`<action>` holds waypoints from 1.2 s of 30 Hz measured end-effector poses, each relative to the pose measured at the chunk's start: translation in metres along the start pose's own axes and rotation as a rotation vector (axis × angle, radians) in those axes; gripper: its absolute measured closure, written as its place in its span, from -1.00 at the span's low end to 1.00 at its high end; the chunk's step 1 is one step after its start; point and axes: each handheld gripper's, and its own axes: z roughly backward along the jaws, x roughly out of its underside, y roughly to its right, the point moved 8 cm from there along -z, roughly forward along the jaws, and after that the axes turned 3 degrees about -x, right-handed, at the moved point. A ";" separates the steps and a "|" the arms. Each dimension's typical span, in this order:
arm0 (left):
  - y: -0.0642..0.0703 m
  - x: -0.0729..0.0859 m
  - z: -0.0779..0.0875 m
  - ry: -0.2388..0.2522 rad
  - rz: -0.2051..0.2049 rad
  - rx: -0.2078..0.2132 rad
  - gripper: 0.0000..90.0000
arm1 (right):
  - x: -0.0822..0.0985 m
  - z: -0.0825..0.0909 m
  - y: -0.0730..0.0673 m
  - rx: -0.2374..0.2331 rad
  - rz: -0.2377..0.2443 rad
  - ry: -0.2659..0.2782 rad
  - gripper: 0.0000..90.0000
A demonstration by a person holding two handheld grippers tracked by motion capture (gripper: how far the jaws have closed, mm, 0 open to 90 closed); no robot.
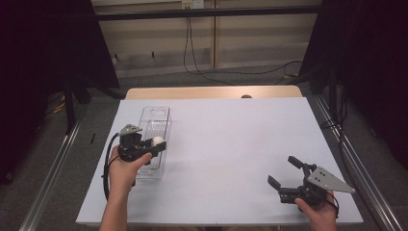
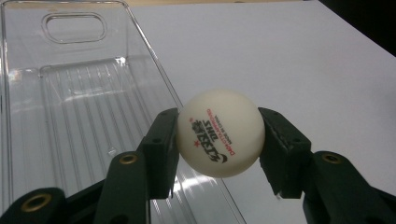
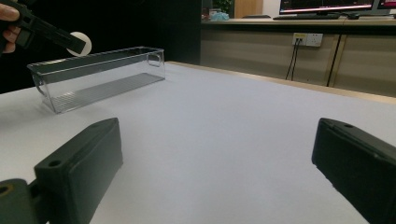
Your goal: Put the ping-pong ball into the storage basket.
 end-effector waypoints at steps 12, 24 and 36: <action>-0.004 0.000 0.002 0.001 0.001 -0.007 0.14 | 0.000 0.000 0.000 -0.001 -0.001 -0.002 -0.97; -0.011 0.002 0.003 -0.002 0.005 -0.021 0.14 | 0.000 0.000 0.000 -0.003 0.002 -0.003 -0.97; -0.017 0.004 0.004 -0.003 0.004 -0.033 0.14 | 0.000 0.000 0.000 0.000 -0.001 0.002 -0.97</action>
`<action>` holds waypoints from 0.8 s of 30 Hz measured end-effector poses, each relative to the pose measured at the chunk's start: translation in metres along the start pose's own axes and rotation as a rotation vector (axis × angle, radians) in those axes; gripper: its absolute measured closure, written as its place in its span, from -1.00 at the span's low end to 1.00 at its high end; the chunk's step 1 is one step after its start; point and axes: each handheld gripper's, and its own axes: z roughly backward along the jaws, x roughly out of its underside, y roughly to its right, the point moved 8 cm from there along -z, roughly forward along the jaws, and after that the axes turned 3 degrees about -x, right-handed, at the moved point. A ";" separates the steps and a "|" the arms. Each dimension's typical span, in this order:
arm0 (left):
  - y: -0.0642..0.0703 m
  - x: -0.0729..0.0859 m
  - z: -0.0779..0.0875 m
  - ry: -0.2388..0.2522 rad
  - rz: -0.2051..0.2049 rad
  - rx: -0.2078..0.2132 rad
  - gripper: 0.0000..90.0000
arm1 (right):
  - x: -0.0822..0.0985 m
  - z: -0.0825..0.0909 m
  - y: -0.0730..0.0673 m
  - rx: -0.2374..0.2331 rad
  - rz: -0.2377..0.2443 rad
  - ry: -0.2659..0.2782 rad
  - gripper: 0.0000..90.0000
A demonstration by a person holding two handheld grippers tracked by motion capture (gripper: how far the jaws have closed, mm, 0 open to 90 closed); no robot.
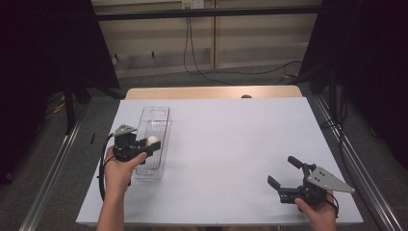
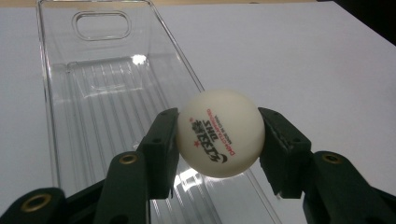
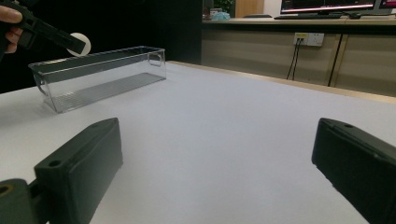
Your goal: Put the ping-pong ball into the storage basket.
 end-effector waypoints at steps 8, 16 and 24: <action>-0.004 0.002 -0.002 0.004 0.002 -0.014 0.14 | 0.000 0.000 0.000 -0.005 0.004 -0.004 -0.97; -0.008 0.003 -0.004 0.013 0.008 -0.033 0.13 | 0.000 0.000 0.000 -0.003 0.001 -0.002 -0.97; -0.011 0.005 -0.006 0.009 0.002 -0.036 0.13 | 0.000 0.000 0.000 0.000 -0.006 0.001 -0.97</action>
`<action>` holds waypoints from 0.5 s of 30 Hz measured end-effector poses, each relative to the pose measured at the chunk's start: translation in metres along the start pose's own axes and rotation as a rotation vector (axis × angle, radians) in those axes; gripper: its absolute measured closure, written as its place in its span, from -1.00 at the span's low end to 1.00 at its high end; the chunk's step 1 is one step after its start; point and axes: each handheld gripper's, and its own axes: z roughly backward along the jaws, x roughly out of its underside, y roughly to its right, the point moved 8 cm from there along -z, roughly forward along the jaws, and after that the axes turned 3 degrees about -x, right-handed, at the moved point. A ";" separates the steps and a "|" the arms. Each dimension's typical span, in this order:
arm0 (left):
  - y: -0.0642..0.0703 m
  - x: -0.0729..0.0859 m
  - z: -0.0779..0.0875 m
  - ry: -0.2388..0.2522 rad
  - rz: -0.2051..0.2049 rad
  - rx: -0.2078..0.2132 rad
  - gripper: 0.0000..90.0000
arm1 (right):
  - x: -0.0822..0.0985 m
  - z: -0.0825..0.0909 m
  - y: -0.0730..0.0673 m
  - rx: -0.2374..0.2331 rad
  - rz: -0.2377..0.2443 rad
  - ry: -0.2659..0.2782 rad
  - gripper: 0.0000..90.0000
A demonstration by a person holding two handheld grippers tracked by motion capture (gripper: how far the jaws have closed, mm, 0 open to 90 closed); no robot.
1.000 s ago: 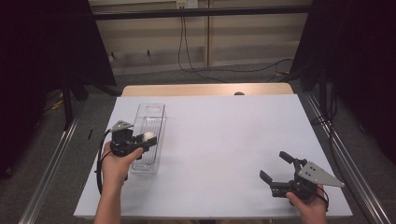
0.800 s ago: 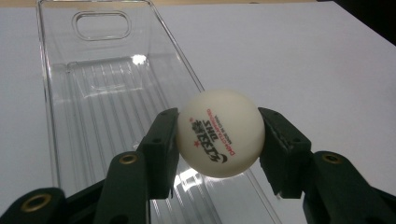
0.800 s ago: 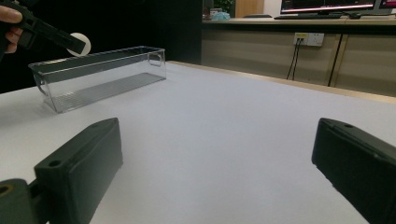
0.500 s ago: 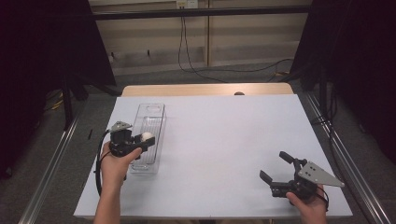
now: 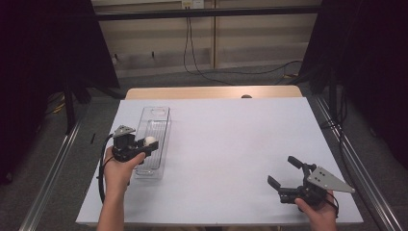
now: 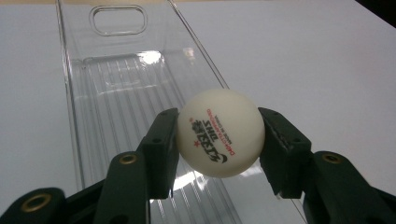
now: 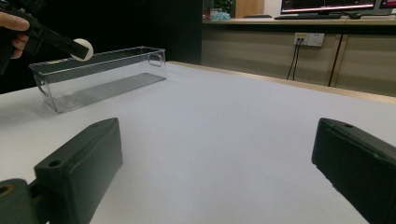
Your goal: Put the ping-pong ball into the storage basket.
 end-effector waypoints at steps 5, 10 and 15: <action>-0.003 0.001 -0.001 0.000 -0.005 -0.017 0.13 | 0.000 0.000 0.000 -0.003 0.004 0.000 -0.97; -0.005 0.002 -0.002 0.000 -0.010 -0.021 0.13 | 0.000 0.000 0.000 -0.004 0.008 -0.002 -0.97; -0.007 0.004 -0.004 -0.004 -0.008 -0.033 0.13 | 0.000 0.000 -0.001 -0.003 0.007 0.000 -0.97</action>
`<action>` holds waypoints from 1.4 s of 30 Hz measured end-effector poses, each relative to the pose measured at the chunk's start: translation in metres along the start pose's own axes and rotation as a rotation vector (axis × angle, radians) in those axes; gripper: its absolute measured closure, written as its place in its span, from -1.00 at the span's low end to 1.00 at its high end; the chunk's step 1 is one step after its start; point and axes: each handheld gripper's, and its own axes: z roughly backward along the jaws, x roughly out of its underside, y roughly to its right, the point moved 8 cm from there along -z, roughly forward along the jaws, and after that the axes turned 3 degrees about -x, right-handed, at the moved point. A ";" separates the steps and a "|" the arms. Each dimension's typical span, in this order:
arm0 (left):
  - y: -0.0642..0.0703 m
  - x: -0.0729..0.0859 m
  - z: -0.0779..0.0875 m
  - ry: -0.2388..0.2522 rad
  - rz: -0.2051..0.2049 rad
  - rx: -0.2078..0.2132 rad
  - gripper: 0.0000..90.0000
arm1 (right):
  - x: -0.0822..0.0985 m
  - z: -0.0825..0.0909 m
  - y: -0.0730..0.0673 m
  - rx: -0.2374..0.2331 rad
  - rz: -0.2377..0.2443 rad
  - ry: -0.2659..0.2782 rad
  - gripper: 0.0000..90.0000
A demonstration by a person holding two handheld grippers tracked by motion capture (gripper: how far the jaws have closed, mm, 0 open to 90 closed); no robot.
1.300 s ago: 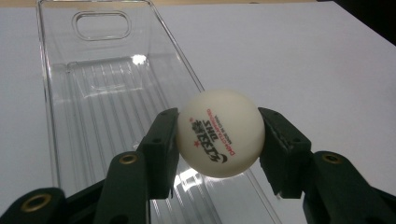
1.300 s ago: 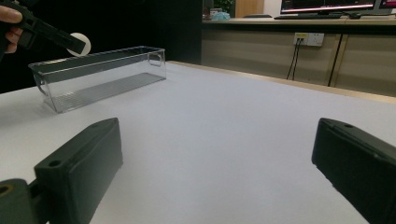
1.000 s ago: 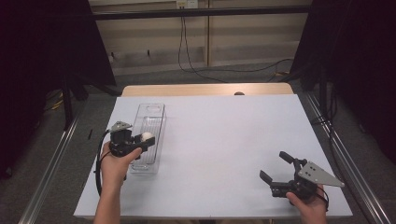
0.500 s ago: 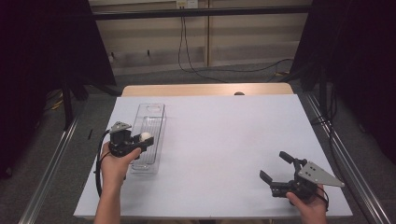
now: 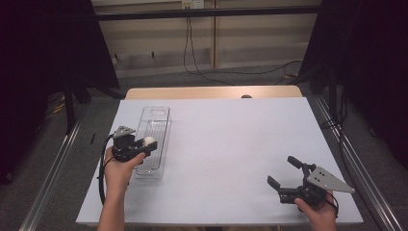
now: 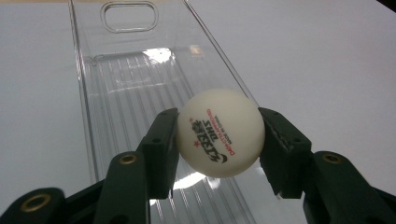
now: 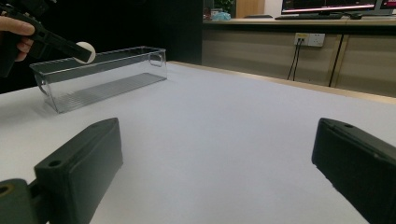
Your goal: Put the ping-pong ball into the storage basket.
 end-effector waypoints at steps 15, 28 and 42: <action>-0.003 0.003 -0.004 -0.004 -0.018 -0.021 0.12 | 0.000 0.000 0.000 0.003 -0.004 0.002 -0.97; -0.004 0.002 -0.005 0.008 -0.015 -0.034 0.11 | 0.000 0.000 0.000 0.002 -0.005 0.001 -0.97; -0.003 0.000 -0.003 0.033 -0.003 -0.038 -0.10 | 0.000 0.000 0.000 0.004 -0.003 0.002 -0.97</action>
